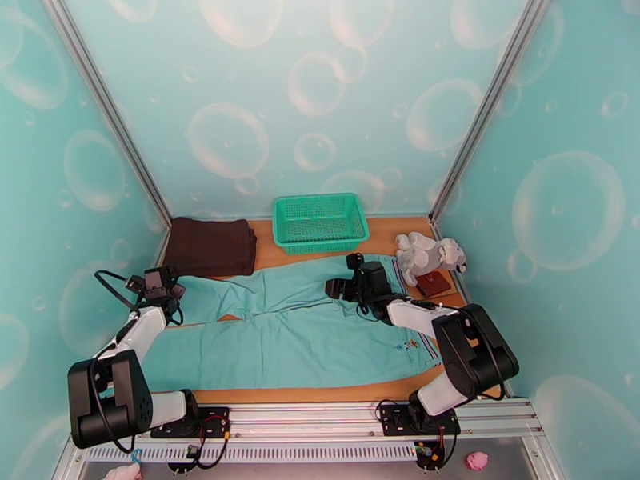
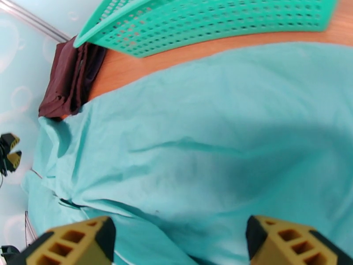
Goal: Fold and stack the trousers
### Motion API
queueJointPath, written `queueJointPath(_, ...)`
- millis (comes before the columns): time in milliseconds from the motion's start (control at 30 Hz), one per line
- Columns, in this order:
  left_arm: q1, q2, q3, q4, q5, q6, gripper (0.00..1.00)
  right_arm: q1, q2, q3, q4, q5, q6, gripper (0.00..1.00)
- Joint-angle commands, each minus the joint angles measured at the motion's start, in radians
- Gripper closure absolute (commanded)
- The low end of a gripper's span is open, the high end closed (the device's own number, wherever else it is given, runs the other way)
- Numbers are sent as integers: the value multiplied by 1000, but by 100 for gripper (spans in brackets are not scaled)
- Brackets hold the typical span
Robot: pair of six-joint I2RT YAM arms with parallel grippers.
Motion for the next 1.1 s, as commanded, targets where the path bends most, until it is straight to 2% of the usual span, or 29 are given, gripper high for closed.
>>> queueJointPath(0, -79, 38, -1, 79, 208, 148, 47, 25, 61, 62, -27, -8, 2, 18)
queueJointPath(100, -161, 131, -7, 139, 321, 156, 47, 23, 114, 86, -7, 4, 25, 18)
queueJointPath(200, -224, 221, 23, 136, 346, 165, 46, 17, 177, 123, -65, 40, 39, 19)
queueJointPath(333, -253, 248, 13, 135, 339, 177, 44, 2, 214, 139, -176, 121, 82, 19)
queueJointPath(567, -253, 258, -49, 82, 198, 147, 41, 6, 158, 84, -266, 214, 156, 19)
queueJointPath(767, -256, 248, -114, 112, 198, 105, 41, 11, 95, 85, -359, 311, 183, 19)
queueJointPath(967, -254, 124, -34, 6, 169, 192, 41, 74, -3, 181, -393, 444, 44, 18)
queueJointPath(1067, -241, 81, 16, -52, 37, 193, 41, 144, -31, 236, -358, 444, -49, 17)
